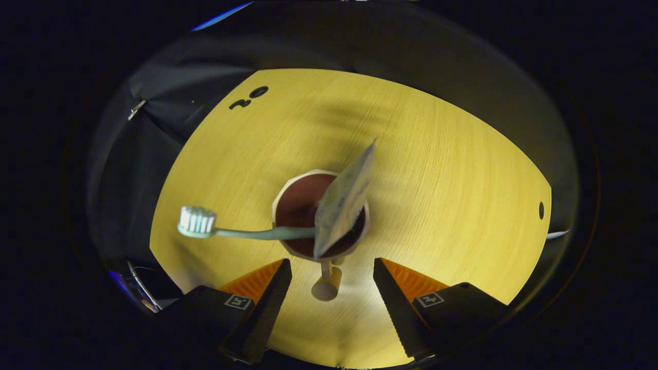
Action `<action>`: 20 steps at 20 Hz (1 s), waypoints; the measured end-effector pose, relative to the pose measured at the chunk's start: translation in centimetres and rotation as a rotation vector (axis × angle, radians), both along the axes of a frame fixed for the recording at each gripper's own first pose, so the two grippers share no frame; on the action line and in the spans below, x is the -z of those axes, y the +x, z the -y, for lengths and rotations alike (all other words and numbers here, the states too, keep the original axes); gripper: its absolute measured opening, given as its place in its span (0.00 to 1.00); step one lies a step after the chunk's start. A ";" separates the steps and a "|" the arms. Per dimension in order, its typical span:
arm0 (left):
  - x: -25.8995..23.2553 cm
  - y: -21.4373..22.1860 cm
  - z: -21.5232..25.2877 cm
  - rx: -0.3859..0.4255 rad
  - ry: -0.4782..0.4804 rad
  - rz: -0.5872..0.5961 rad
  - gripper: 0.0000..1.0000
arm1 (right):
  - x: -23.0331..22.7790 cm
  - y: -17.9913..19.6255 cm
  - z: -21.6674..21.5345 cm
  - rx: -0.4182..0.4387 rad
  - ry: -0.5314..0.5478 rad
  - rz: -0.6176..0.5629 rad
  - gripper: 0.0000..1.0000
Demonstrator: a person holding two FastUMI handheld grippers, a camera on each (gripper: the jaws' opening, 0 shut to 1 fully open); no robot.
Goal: Put the toothbrush and toothpaste on the desktop into the cup, then pick up the cup and place it on the coaster on the desktop.
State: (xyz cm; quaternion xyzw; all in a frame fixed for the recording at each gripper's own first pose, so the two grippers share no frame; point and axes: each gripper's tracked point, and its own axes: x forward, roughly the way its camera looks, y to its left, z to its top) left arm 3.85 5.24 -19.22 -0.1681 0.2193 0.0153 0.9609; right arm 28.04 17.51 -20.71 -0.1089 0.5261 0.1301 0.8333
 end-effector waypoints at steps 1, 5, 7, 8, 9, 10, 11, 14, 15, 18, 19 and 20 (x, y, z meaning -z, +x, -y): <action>-0.4 0.0 0.2 0.004 0.006 0.007 0.97 | -0.9 -0.4 0.3 0.006 0.015 0.018 0.99; -2.2 -0.6 1.0 0.025 0.007 0.034 0.97 | -5.3 -3.0 1.8 0.034 0.085 0.105 0.99; -3.2 -0.8 1.4 0.040 0.012 0.051 0.97 | -7.5 -4.5 2.4 0.052 0.125 0.153 0.99; -3.7 -0.8 1.8 0.050 0.020 0.060 0.97 | -8.4 -5.5 2.7 0.058 0.149 0.172 0.98; -4.3 -0.9 2.0 0.061 0.032 0.072 0.97 | -9.4 -6.6 3.1 0.064 0.175 0.193 0.98; -4.7 -0.9 2.1 0.071 0.043 0.083 0.97 | -10.1 -7.6 3.6 0.069 0.193 0.215 0.98; -5.6 -1.0 2.4 0.079 0.049 0.094 0.97 | -10.8 -8.5 4.5 0.078 0.199 0.244 0.98; -8.4 -0.8 3.2 0.092 0.057 0.137 0.97 | -13.7 -11.5 7.3 0.100 0.192 0.367 0.99; -9.4 -0.9 3.4 0.097 0.061 0.153 0.97 | -14.5 -12.3 8.1 0.111 0.185 0.416 0.98; -12.5 -1.1 3.8 0.101 0.103 0.206 0.97 | -16.7 -15.4 10.0 0.142 0.186 0.544 0.98; -13.6 -1.3 3.9 0.098 0.114 0.223 0.97 | -17.2 -16.4 10.6 0.160 0.192 0.573 0.98; -14.4 -1.3 3.9 0.093 0.119 0.240 0.97 | -17.7 -17.7 11.0 0.178 0.207 0.598 0.98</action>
